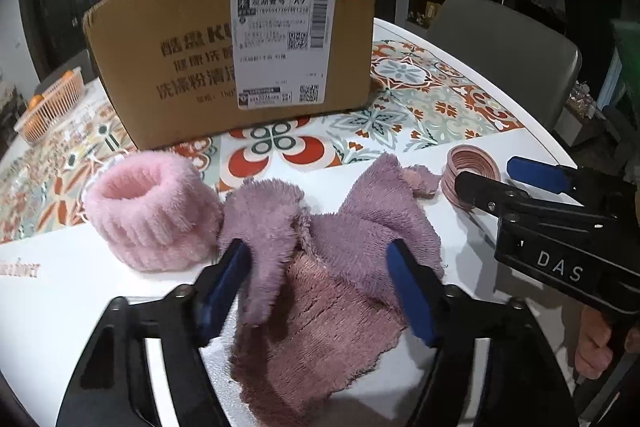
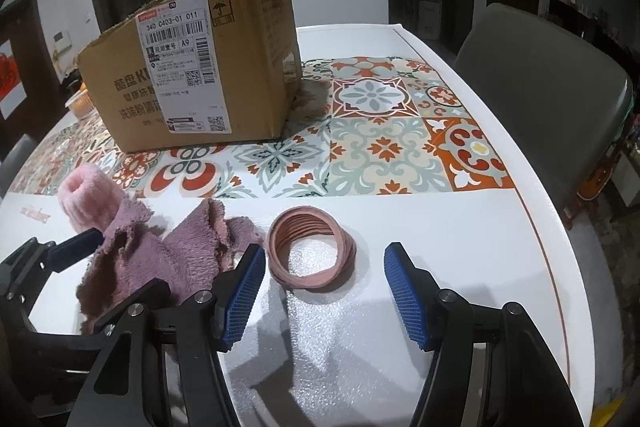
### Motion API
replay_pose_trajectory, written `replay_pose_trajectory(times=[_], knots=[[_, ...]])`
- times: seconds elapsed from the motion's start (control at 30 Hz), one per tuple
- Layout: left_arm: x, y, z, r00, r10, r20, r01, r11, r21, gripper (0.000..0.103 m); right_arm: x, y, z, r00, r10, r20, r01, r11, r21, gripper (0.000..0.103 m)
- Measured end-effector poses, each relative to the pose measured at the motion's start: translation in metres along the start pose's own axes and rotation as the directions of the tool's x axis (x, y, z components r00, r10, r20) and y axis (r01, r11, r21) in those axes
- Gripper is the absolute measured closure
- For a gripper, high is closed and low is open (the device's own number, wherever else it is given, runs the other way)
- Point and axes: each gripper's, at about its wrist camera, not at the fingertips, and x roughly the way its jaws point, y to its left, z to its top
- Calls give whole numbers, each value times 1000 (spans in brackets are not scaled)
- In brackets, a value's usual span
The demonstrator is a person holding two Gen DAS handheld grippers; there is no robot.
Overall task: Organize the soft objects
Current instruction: 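Grasp the mauve fuzzy cloth with the left tool while the right tool grasps the pink hair tie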
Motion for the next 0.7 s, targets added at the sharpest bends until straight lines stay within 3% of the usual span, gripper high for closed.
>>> replay_pose_trajectory(times=[0.13,0.27,0.43,0.5,0.7], knots=[[2,2,0,1000,-14,-9,14,1000,-15,50,0,4,1,1000,-3,5,3,1000,-10,42],[3,4,-1,1000,-15,-11,15,1000,-18,57,2,10,1,1000,-9,-3,9,999,-40,57],[0,4,-1,1000,-5,-2,5,1000,-3,75,5,13,1,1000,-9,-16,8,998,-58,78],[-2,5,-1,1000,-4,2,4,1000,1,78,5,14,1,1000,-11,-16,10,998,-66,87],[-13,9,0,999,-20,26,20,1000,-24,81,-5,18,-3,1000,-10,-6,10,998,-56,90]])
